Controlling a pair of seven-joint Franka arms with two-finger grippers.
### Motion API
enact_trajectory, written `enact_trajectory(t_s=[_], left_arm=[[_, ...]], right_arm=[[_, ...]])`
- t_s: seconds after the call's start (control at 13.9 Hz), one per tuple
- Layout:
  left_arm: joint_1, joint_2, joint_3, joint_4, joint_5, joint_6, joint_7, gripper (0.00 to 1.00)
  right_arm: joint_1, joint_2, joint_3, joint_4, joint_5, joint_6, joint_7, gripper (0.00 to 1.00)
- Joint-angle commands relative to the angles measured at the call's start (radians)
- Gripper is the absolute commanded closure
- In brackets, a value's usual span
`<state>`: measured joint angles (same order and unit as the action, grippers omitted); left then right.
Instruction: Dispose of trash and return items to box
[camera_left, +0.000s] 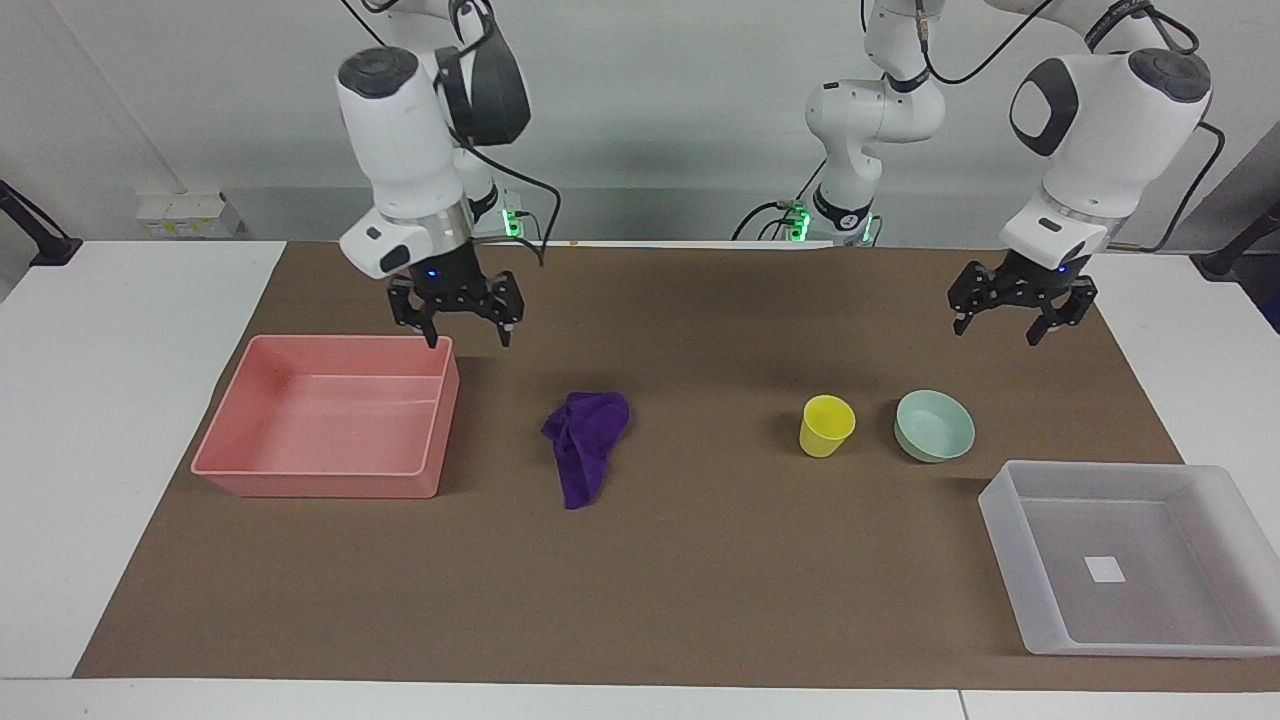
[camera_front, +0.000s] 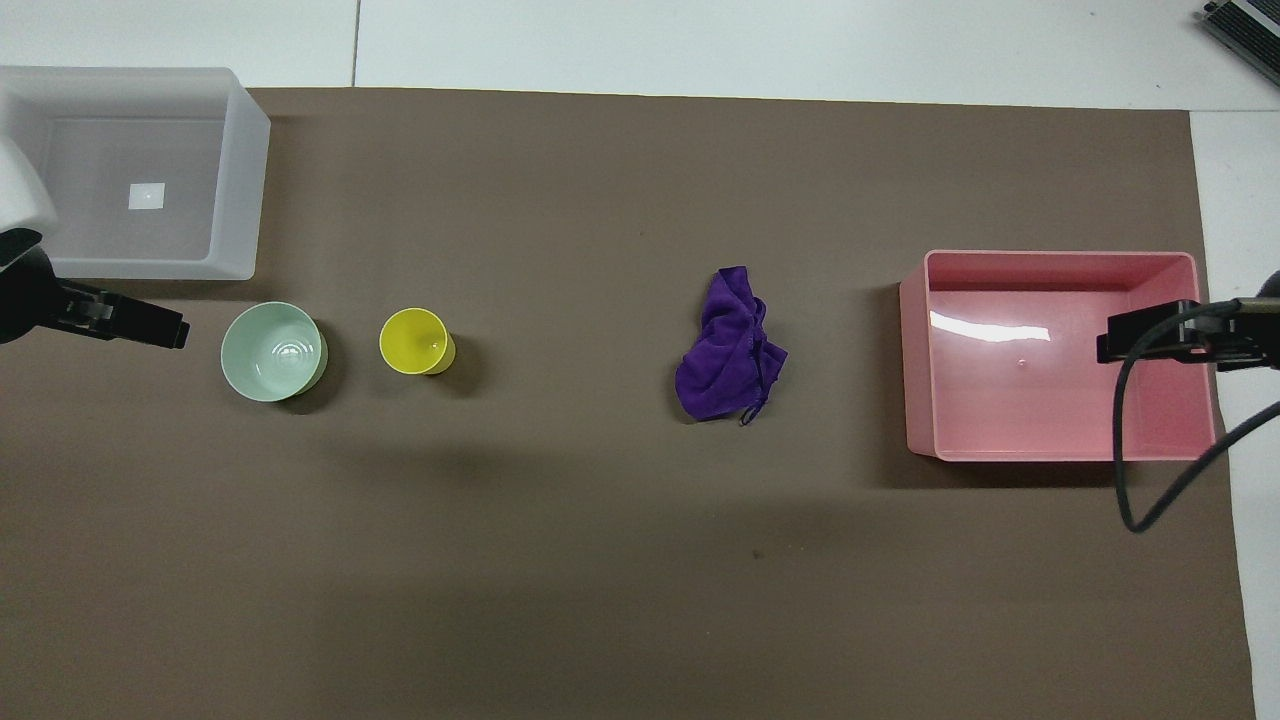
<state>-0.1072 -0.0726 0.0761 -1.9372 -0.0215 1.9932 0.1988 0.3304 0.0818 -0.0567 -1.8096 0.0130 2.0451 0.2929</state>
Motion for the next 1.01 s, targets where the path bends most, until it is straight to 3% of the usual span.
enact_trajectory(t_s=[0.0, 0.36, 0.72, 0.79, 0.93], left_arm=[[0.026, 0.0, -0.007, -0.114, 0.02, 0.136, -0.004, 0.0], [0.06, 0.089, -0.009, -0.203, 0.006, 0.335, -0.116, 0.0], [0.06, 0.18, -0.009, -0.247, 0.005, 0.476, -0.13, 0.0], [0.06, 0.198, -0.009, -0.247, -0.004, 0.493, -0.131, 0.0], [0.06, 0.227, -0.009, -0.247, -0.034, 0.509, -0.131, 0.0]], right_arm=[[0.05, 0.117, 0.003, -0.003, 0.002, 0.133, 0.083, 0.0], [0.097, 0.248, 0.008, -0.096, 0.005, 0.383, 0.094, 0.0], [0.11, 0.279, 0.008, -0.149, 0.007, 0.443, 0.094, 0.0], [0.11, 0.277, 0.008, -0.161, 0.007, 0.449, 0.092, 0.12], [0.107, 0.277, 0.008, -0.165, 0.008, 0.445, 0.098, 1.0]])
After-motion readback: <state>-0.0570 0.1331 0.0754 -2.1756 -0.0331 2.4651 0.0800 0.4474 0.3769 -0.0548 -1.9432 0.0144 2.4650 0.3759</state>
